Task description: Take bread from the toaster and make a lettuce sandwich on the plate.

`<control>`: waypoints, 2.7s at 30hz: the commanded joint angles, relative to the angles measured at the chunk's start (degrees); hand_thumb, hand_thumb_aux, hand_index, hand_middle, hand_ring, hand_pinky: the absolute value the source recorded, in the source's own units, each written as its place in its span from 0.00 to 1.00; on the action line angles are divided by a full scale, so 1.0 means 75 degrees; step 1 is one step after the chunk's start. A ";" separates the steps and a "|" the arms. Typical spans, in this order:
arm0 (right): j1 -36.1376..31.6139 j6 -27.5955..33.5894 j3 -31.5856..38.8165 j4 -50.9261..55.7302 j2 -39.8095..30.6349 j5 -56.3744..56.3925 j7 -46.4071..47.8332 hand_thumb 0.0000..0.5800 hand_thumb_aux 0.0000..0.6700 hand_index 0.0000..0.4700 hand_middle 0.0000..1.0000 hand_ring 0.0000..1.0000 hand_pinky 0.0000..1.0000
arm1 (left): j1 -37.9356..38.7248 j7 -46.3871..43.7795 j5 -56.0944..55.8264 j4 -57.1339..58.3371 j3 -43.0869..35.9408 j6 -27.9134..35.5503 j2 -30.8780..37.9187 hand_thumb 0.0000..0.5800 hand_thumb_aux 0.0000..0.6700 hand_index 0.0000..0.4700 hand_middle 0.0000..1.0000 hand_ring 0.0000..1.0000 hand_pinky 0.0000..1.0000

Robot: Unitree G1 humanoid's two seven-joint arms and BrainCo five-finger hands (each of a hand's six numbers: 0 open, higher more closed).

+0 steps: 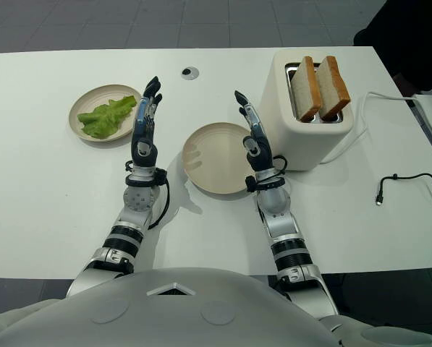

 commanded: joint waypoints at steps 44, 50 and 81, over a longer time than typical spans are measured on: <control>0.0001 0.2882 -0.3507 -0.4648 -0.2683 -0.3751 -0.3307 1.00 1.00 1.00 1.00 1.00 1.00 | 0.0809 0.0486 0.0624 -0.0025 -0.0417 0.0364 0.0168 0.00 0.00 0.00 0.00 0.00 0.00; 0.0480 0.1531 -0.1588 -0.5123 -0.2111 0.0832 -0.1447 1.00 1.00 1.00 1.00 1.00 1.00 | 0.0809 0.0576 0.0591 -0.0073 -0.0351 0.0375 0.0205 0.00 0.00 0.00 0.00 0.00 0.00; 0.0179 0.0993 0.2432 -0.1817 -0.1043 0.0183 0.2843 1.00 1.00 1.00 1.00 1.00 1.00 | -0.0680 0.3544 0.3907 0.0930 0.0407 0.3370 0.4174 0.00 0.00 0.00 0.00 0.00 0.00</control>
